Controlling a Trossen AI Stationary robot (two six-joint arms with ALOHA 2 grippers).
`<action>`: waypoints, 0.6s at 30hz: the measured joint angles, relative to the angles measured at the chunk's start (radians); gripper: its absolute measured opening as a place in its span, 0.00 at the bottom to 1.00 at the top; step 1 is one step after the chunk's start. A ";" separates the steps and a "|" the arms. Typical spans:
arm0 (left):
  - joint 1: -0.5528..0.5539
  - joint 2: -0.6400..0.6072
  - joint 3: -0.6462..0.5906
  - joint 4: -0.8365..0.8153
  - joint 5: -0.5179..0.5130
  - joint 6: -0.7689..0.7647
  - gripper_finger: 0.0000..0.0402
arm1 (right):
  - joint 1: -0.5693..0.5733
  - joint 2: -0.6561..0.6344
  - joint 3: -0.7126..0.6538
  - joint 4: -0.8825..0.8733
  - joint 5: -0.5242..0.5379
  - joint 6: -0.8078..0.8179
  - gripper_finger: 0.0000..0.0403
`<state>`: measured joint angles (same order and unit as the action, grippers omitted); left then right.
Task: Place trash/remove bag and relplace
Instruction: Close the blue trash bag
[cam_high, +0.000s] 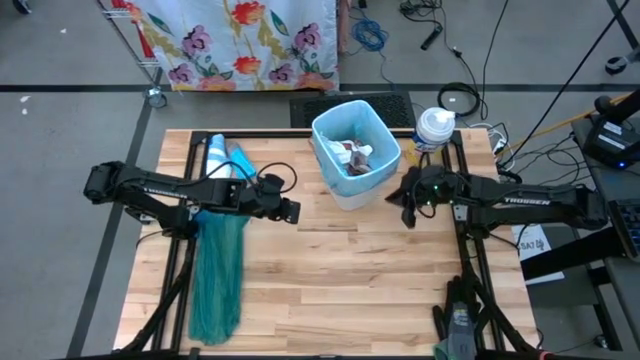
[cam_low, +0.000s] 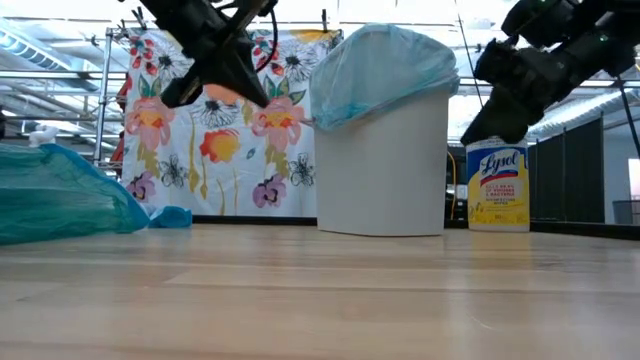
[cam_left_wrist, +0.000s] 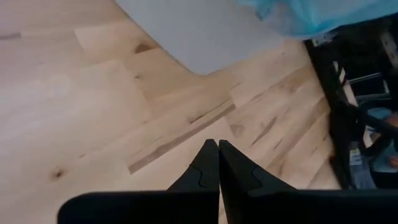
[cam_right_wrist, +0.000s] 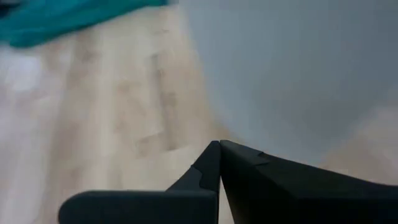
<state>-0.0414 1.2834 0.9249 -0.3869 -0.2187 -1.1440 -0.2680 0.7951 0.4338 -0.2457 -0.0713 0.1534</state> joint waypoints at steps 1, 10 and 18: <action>0.000 0.010 0.000 0.019 0.000 0.002 0.00 | 0.002 0.005 -0.008 0.019 -0.050 0.004 0.00; -0.025 0.060 0.000 0.041 0.001 0.015 0.00 | 0.005 -0.013 -0.016 -0.157 0.215 0.090 0.00; -0.047 0.087 0.003 0.104 0.004 0.025 0.00 | -0.020 -0.003 -0.016 0.094 0.305 -0.049 0.00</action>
<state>-0.0879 1.3709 0.9279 -0.2833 -0.2143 -1.1193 -0.2882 0.7920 0.4179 -0.1520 0.2336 0.1045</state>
